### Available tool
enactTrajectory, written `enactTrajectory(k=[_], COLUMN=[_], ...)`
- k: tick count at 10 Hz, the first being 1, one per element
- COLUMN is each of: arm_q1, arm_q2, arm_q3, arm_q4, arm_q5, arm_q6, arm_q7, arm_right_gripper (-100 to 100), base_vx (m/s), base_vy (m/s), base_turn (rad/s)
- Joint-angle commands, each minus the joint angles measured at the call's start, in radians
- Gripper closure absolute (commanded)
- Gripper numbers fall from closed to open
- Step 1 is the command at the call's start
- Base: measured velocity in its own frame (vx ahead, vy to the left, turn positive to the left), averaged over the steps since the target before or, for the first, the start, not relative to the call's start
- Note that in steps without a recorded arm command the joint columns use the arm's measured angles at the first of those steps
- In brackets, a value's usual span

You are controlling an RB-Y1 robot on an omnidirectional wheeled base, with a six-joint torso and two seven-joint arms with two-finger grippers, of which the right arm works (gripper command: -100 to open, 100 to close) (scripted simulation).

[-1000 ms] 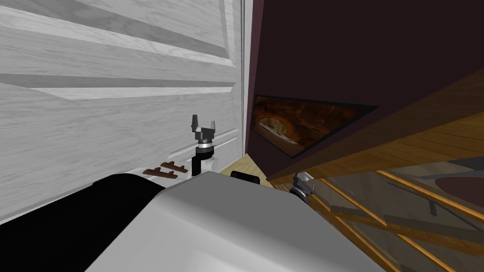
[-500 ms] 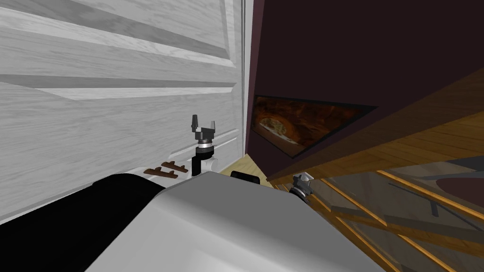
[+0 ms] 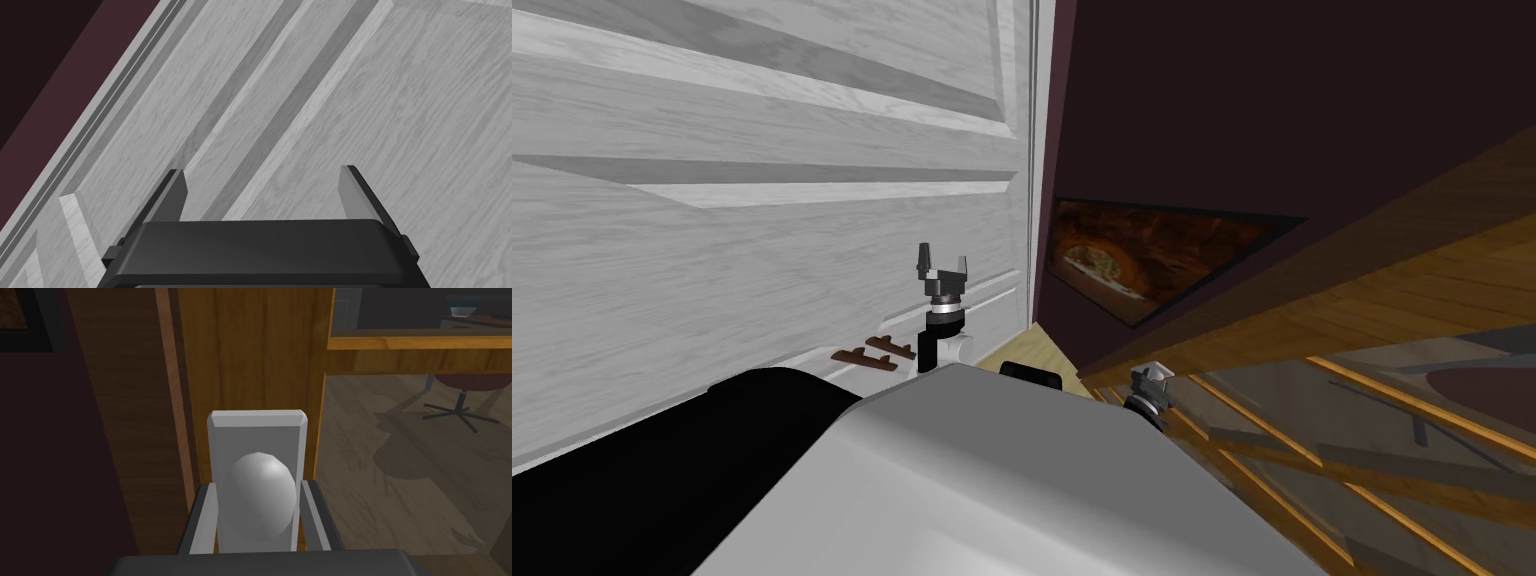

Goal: Pull the door open

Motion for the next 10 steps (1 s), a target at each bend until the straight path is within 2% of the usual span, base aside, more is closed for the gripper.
enactTrajectory(k=[1,4,8,9,10], arm_q1=[0.009,0.015,0.023,0.021,0.029], arm_q2=[-0.013,-0.045,-0.088,-0.081,-0.088], arm_q3=[0.015,0.054,0.105,0.098,0.12], arm_q4=[0.01,0.022,0.037,0.035,0.028], arm_q5=[0.008,0.03,0.06,0.055,0.07], arm_q6=[0.0,-0.007,-0.016,-0.014,-0.018], arm_q7=[-0.023,-0.075,-0.142,-0.13,-0.146], arm_right_gripper=[100,100,100,100,100], base_vx=[-0.179,-0.182,-0.104,-0.032,-0.144], base_vy=[0.122,0.094,0.014,-0.001,0.01], base_turn=[-0.01,0.016,0.057,0.021,0.069])
